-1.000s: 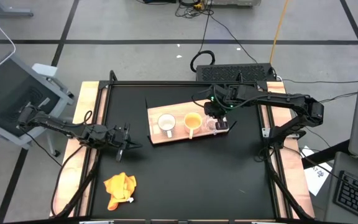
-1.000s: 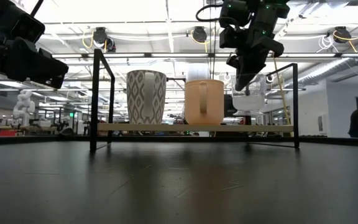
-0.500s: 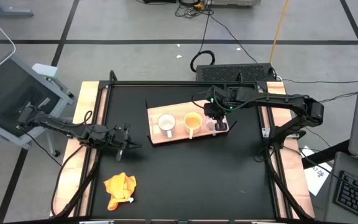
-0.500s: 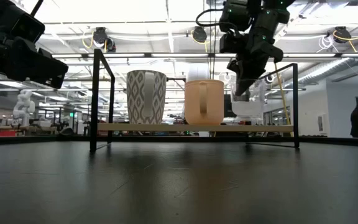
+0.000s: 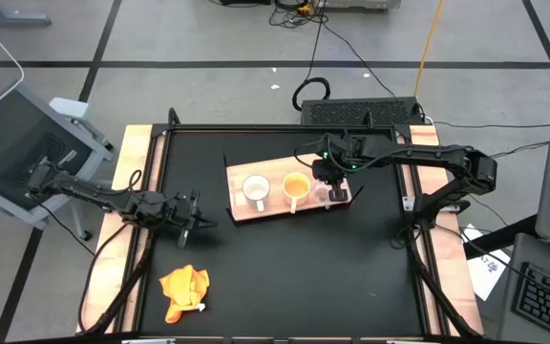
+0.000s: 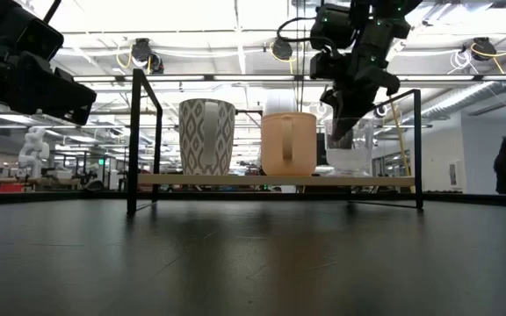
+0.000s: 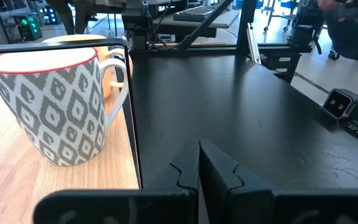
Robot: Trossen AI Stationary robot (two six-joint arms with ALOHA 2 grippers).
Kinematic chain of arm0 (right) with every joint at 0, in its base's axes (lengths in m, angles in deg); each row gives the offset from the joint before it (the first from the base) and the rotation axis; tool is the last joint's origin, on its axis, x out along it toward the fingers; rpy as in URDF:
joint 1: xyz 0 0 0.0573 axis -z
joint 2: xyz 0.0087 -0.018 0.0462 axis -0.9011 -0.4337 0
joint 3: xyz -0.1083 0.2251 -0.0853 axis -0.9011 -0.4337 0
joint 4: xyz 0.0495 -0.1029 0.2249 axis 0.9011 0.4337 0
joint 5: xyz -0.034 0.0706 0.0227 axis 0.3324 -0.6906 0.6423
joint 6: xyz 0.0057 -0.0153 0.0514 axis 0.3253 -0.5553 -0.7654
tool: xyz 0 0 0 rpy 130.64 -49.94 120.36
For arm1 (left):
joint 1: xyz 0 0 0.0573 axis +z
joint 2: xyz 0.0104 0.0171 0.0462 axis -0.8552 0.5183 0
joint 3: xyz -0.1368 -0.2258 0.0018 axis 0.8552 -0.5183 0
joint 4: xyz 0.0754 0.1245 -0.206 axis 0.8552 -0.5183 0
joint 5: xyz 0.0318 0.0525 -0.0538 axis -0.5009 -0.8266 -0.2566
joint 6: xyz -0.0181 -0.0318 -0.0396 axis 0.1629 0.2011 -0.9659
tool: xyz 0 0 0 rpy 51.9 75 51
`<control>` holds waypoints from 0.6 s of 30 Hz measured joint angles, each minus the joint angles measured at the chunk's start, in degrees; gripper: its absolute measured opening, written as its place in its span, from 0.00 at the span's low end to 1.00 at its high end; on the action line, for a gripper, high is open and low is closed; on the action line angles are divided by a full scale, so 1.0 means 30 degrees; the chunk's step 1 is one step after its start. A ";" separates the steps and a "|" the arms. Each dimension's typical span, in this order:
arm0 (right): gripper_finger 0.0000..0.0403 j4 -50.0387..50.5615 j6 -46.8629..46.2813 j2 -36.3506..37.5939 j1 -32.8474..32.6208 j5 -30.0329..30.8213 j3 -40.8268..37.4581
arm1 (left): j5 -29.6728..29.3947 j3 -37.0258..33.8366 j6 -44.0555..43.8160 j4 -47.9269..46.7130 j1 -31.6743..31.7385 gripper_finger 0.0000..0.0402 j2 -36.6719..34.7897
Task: Stack small to large cups/mugs on shelf
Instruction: Put the transparent mug on the shelf
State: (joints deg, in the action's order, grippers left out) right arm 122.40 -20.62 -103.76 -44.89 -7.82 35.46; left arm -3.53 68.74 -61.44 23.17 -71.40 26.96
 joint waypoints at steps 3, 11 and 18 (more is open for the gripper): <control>0.00 -0.0360 -0.0030 0.0014 0.0076 -0.0042 -0.0380 | 0.0000 0.0000 0.0000 0.0029 0.0000 0.02 0.0005; 0.00 -0.0461 0.0190 0.0015 0.0488 -0.0124 -0.0603 | 0.0007 0.0000 0.0007 0.0080 0.0000 0.02 0.0002; 0.00 -0.0515 0.0992 0.0015 0.1144 -0.0131 -0.0610 | 0.0006 0.0000 0.0093 0.0080 0.0000 0.02 0.0001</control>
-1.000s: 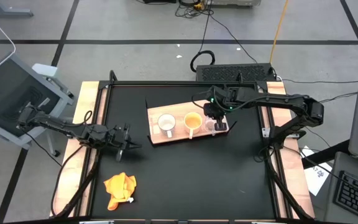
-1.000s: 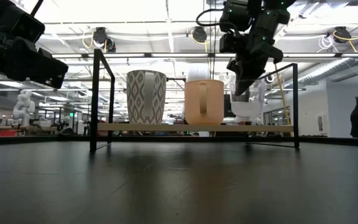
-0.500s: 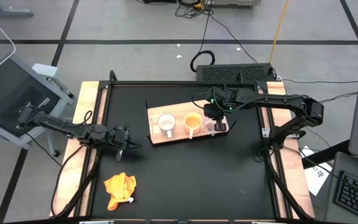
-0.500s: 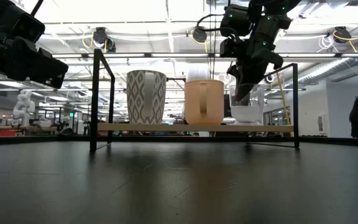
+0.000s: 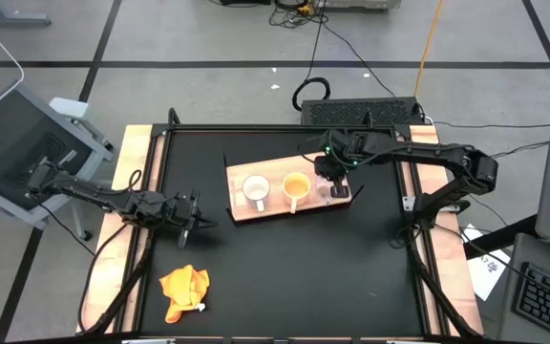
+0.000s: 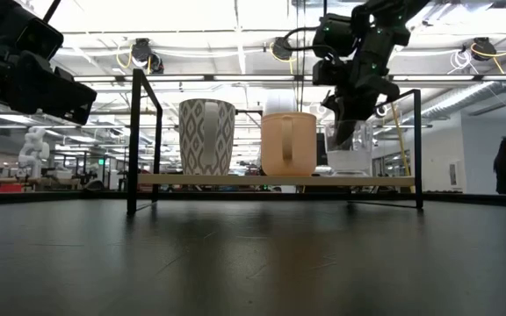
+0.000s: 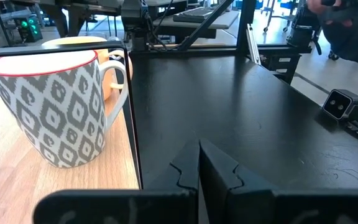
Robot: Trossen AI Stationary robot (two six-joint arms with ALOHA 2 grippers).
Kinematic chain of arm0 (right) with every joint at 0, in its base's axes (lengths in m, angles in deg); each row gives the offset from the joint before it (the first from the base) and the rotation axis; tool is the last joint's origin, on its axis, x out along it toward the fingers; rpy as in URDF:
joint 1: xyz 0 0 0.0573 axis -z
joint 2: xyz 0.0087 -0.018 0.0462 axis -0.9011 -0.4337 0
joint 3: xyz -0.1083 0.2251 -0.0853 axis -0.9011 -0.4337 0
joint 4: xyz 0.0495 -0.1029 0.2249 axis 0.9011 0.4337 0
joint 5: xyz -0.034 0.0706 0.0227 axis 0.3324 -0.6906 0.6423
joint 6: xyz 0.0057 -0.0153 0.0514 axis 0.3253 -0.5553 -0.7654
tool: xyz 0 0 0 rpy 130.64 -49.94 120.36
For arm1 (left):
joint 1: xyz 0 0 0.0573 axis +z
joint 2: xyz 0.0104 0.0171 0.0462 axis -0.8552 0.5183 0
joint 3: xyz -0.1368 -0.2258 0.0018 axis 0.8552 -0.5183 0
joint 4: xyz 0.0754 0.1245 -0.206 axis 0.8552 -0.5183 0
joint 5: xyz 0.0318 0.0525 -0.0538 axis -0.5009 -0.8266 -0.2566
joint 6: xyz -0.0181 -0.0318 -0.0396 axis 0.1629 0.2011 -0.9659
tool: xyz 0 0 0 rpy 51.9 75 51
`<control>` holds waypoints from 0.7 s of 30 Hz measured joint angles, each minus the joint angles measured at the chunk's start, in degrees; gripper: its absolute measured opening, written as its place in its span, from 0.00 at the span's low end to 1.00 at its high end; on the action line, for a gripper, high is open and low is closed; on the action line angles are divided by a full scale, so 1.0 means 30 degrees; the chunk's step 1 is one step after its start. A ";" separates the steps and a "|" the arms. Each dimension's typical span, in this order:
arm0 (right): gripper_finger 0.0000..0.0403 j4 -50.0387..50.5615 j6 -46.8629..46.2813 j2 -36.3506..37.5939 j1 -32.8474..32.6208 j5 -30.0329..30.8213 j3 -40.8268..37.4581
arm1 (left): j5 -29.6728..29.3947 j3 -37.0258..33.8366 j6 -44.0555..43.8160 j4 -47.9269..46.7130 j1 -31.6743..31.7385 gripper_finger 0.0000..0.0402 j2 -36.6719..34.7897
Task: Stack small to large cups/mugs on shelf
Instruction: Put the transparent mug on the shelf
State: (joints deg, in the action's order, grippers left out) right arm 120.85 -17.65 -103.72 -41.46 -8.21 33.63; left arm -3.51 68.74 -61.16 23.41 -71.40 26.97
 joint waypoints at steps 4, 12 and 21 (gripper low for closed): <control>0.00 -0.0197 0.0378 0.0000 0.0405 -0.0047 -0.0007 | -0.0006 0.0000 0.0001 0.0000 0.0000 0.02 0.0000; 0.00 -0.0281 0.1879 -0.0015 0.0763 -0.1308 -0.0007 | -0.0006 0.0000 0.0001 0.0000 0.0000 0.02 0.0000; 0.00 -0.0322 0.2390 -0.0378 0.0772 -0.1392 -0.0036 | -0.0006 0.0000 0.0001 -0.0007 0.0000 0.02 -0.0004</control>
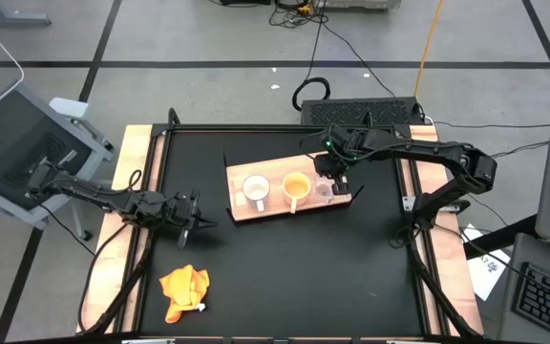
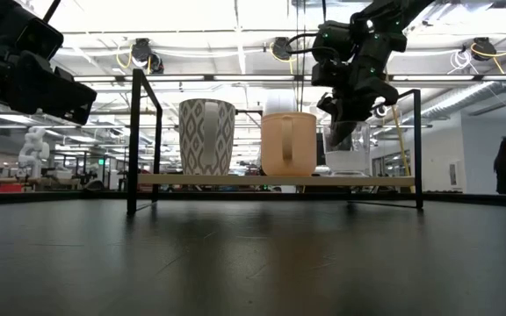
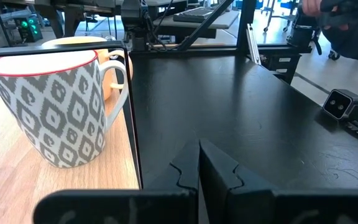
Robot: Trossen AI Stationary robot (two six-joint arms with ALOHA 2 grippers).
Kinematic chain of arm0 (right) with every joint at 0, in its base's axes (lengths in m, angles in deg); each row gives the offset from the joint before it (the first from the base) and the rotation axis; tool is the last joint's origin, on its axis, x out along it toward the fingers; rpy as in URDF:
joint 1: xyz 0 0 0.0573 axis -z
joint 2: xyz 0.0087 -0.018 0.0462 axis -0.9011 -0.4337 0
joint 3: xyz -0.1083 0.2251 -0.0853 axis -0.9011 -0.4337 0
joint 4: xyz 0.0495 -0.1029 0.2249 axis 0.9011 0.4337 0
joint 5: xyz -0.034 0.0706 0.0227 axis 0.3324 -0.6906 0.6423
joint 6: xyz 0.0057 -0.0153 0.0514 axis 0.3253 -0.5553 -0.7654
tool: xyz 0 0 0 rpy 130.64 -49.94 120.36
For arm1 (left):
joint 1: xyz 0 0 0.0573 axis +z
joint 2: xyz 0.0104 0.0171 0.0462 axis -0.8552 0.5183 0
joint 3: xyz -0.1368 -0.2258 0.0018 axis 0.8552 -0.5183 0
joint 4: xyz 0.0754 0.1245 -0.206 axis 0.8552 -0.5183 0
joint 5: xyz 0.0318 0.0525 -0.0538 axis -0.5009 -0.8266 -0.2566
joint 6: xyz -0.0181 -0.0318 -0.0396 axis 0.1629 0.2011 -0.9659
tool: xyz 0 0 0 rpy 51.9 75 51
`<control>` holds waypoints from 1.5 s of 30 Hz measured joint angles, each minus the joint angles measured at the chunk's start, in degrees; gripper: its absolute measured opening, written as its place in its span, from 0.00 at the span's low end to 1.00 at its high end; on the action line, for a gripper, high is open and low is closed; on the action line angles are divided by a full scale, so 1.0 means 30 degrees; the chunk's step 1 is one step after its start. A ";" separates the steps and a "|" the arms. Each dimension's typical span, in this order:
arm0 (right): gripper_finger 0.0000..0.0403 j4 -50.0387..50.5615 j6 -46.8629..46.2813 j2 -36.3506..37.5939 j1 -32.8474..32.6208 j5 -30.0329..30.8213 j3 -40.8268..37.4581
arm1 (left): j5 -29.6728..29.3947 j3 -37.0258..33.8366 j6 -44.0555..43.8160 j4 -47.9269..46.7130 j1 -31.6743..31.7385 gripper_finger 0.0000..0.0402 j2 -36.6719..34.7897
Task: Stack small to large cups/mugs on shelf
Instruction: Put the transparent mug on the shelf
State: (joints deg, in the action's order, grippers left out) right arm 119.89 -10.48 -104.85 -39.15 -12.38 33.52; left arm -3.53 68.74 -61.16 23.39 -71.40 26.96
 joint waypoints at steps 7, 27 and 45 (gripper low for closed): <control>0.00 -0.0046 -0.0494 -0.0296 0.0005 -0.0029 0.0011 | 0.0000 0.0000 0.0000 -0.0007 0.0000 0.02 0.0000; 0.12 0.0296 -0.0992 -0.0393 -0.0031 0.0107 -0.0159 | 0.0000 0.0000 0.0168 -0.0273 0.0000 0.02 0.0001; 0.21 -0.0343 -0.1626 -0.0327 -0.0362 0.0044 -0.0087 | 0.0007 0.0000 -0.0022 -0.0255 0.0000 0.02 0.0003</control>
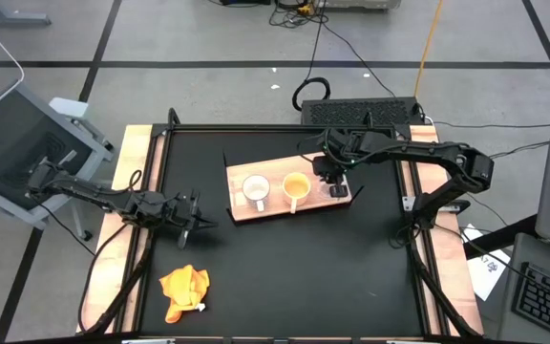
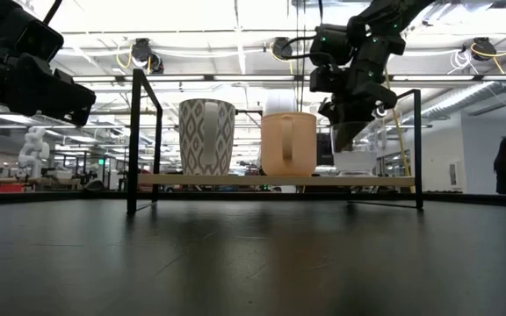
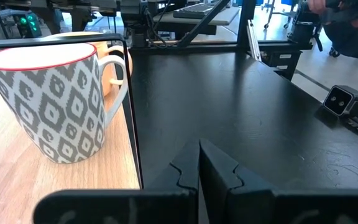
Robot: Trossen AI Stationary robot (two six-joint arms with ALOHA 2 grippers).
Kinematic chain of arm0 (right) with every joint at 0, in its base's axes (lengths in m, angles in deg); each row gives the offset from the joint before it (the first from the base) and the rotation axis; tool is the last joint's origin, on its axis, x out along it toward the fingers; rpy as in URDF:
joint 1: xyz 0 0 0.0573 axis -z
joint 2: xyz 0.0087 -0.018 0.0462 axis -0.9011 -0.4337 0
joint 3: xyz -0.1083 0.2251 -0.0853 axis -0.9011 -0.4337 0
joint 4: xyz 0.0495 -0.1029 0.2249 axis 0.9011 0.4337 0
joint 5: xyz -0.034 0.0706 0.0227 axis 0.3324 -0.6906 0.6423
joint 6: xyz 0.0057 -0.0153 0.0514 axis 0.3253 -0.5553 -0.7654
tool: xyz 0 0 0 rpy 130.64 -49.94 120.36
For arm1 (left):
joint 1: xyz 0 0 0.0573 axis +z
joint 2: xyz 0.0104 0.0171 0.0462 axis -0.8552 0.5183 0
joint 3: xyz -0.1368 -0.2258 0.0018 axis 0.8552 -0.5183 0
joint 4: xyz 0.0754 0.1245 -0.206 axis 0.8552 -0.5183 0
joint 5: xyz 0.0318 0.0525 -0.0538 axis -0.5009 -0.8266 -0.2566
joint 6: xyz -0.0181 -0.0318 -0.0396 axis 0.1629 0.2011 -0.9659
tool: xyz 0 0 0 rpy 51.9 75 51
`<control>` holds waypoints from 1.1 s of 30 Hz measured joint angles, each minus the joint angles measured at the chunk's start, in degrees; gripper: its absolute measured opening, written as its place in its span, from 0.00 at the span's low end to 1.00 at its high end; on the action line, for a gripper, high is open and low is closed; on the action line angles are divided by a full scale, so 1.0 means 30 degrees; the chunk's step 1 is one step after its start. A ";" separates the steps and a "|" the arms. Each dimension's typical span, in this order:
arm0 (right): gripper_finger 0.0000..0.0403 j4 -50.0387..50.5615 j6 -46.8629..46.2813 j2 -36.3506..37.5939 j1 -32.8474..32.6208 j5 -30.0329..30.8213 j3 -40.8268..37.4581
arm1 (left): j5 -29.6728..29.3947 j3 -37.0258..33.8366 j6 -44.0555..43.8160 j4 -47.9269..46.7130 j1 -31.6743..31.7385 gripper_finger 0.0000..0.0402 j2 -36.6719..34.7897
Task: Stack small to large cups/mugs on shelf
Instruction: Put the transparent mug on the shelf
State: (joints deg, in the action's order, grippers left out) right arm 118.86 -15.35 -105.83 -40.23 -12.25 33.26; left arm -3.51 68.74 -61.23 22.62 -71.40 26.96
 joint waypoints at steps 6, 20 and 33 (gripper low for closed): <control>0.21 -0.0097 -0.0672 0.0013 -0.0062 -0.0007 0.0015 | 0.0007 0.0000 0.0000 0.0007 0.0000 0.02 -0.0003; 0.21 0.0383 -0.2222 0.0027 -0.0062 -0.0007 0.0029 | 0.0034 0.0000 0.0007 0.0015 0.0000 0.02 -0.0001; 0.21 0.0280 -0.2777 0.0034 -0.0062 -0.0007 0.0051 | 0.0066 0.0000 -0.0232 0.0015 0.0000 0.02 -0.0001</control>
State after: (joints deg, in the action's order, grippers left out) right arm 119.70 -23.68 -105.73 -40.42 -12.27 33.41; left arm -3.31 68.74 -61.92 22.67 -71.40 26.96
